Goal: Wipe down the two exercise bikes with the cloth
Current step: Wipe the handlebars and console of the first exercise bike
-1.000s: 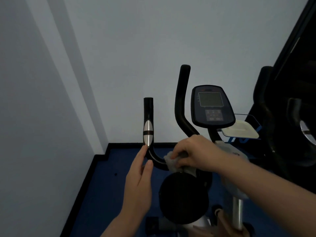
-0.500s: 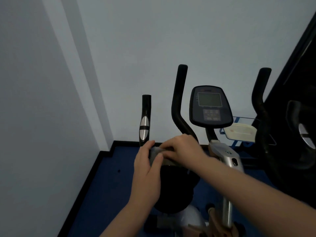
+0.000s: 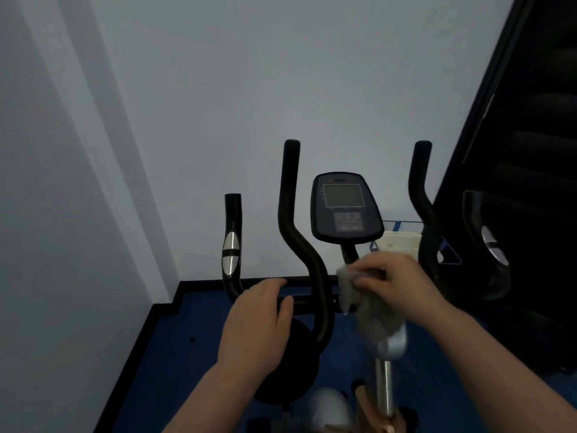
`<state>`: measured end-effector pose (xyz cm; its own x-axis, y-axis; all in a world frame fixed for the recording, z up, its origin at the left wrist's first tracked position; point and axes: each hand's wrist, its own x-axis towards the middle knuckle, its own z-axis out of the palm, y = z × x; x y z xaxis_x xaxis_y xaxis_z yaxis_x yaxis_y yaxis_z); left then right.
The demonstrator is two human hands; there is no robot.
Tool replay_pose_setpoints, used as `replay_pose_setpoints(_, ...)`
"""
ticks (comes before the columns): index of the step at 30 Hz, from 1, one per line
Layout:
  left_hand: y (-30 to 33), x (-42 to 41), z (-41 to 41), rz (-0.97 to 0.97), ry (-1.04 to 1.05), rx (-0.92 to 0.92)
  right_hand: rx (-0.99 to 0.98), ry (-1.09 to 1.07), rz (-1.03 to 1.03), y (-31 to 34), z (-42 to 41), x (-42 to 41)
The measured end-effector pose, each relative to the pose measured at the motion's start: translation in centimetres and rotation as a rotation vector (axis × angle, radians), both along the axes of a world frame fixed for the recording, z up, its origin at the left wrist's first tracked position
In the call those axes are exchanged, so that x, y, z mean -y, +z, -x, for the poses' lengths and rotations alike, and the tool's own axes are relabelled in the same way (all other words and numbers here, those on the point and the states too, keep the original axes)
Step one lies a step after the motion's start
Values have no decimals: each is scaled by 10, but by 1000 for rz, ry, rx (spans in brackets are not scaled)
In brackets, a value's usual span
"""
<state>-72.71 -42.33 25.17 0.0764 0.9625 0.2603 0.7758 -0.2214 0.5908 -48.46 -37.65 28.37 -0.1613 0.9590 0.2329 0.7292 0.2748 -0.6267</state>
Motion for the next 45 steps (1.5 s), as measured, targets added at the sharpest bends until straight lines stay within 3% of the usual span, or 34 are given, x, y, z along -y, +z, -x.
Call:
replay_pose_setpoints(4,-2,-6,-5,33,-6,-221,132,54,-120,-22,-9,17)
replay_pose_setpoints(9,-3,-8,1,80,-14,-200,91,-16,-133,-32,15,14)
replay_pose_setpoints(16,-4,-5,-1,71,-31,-233,237,78,-156,-21,-10,16)
replay_pose_setpoints(21,-4,-6,0,50,-29,-258,168,-6,-149,-29,15,16)
replay_pose_setpoints(27,-4,-4,-1,58,-50,-279,160,165,20,-22,-16,17)
replay_pose_setpoints(32,-3,-2,2,41,-45,-274,80,-44,-177,-41,9,22)
replay_pose_setpoints(35,-2,-3,1,36,-48,-273,109,-174,-190,-40,29,10)
replay_pose_setpoints(41,-1,-1,3,44,-55,-273,95,-154,-343,-53,17,33)
replay_pose_setpoints(45,3,-3,0,27,-58,-270,131,-245,-236,-43,29,11)
